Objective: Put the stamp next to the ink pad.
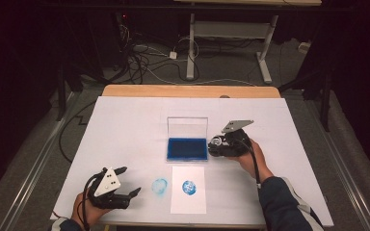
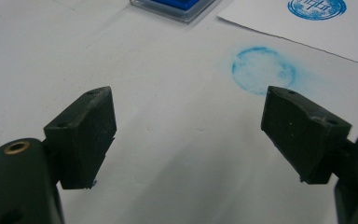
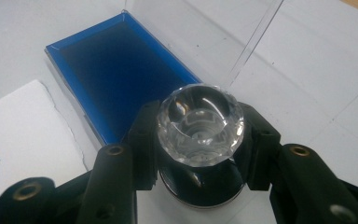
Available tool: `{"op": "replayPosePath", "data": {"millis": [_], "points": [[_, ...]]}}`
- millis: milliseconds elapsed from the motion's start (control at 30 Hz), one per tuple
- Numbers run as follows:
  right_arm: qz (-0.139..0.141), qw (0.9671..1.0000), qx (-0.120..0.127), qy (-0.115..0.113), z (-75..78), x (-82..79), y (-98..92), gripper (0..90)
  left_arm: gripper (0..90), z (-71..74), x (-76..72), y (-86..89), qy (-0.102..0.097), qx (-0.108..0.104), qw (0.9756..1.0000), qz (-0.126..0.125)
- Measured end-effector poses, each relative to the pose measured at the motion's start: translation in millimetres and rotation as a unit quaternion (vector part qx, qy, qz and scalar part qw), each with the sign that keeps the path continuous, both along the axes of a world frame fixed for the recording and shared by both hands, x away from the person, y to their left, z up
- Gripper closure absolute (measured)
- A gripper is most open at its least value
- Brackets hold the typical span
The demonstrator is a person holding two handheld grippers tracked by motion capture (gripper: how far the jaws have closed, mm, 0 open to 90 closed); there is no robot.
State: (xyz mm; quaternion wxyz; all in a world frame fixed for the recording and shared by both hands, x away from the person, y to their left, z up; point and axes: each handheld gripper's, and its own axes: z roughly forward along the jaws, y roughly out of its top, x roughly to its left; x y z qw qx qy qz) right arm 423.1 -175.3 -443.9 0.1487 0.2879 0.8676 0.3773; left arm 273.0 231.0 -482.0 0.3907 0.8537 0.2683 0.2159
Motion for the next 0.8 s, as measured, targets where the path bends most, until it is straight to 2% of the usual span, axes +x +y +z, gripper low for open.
{"op": "replayPosePath", "data": {"millis": [333, 433, 533, 800], "points": [[-0.008, 0.9999, 0.008, 0.005, -2.1, 0.8, -2.4, 55.7, 16.9, 0.3, -0.2, 0.1, -0.001, 0.000, 1.0000, 0.000], [-0.011, 0.9999, 0.009, 0.006, -1.5, 0.5, -2.6, 49.0, 17.0, 0.4, -0.2, 0.1, -0.002, 0.000, 1.0000, 0.000], [-0.010, 0.9999, 0.008, 0.005, -0.8, -0.4, -2.5, 48.2, 17.0, 0.3, -0.1, 0.2, -0.001, 0.000, 1.0000, 0.000], [-0.019, 0.9994, 0.013, -0.024, 5.4, -3.9, -1.9, 36.4, 17.0, 0.3, 0.0, -0.4, 0.000, 0.002, 1.0000, -0.002]]}}
